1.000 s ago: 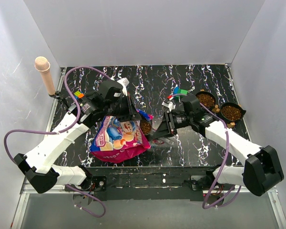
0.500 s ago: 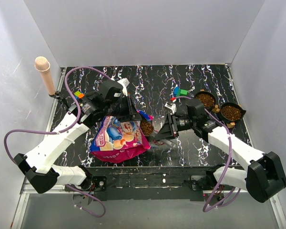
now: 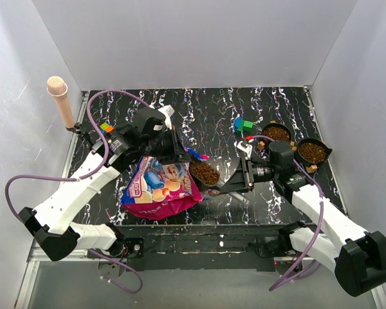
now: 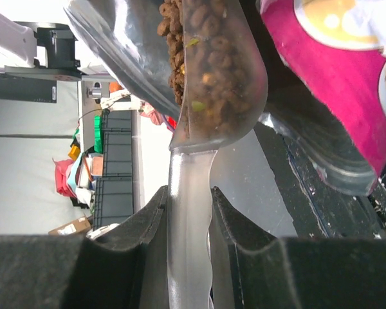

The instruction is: Serve the pet food

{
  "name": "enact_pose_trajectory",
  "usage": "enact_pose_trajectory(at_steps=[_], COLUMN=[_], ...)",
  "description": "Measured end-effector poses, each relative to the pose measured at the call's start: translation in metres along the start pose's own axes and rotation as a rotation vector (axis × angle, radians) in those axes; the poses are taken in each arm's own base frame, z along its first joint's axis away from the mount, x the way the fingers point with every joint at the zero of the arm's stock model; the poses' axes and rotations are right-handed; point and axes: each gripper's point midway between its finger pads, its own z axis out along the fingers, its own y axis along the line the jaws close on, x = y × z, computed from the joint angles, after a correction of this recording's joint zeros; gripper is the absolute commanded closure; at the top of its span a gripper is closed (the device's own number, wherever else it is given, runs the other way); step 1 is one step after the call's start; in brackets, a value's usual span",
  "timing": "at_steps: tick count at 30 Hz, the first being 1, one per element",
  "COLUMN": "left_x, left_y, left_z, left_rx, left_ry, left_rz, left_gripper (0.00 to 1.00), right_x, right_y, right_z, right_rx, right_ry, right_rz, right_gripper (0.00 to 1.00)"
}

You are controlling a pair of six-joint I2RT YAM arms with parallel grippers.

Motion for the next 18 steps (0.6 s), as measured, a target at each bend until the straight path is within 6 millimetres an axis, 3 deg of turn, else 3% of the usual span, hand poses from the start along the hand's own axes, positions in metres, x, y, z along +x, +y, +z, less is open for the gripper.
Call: enact_pose_trajectory(at_steps=[9, 18], left_x=[-0.002, -0.014], left_y=[-0.001, 0.000], left_z=[0.000, 0.002], left_rx=[-0.001, -0.028], left_ry=[0.001, 0.006], left_rz=[0.022, 0.079], left_gripper=[1.00, 1.00], right_x=[0.015, 0.018], right_y=[-0.005, 0.004], right_z=[-0.012, -0.017], right_rx=[0.026, 0.016], right_ry=[0.013, 0.000], right_rz=[0.051, 0.053], right_gripper=[0.99, 0.99])
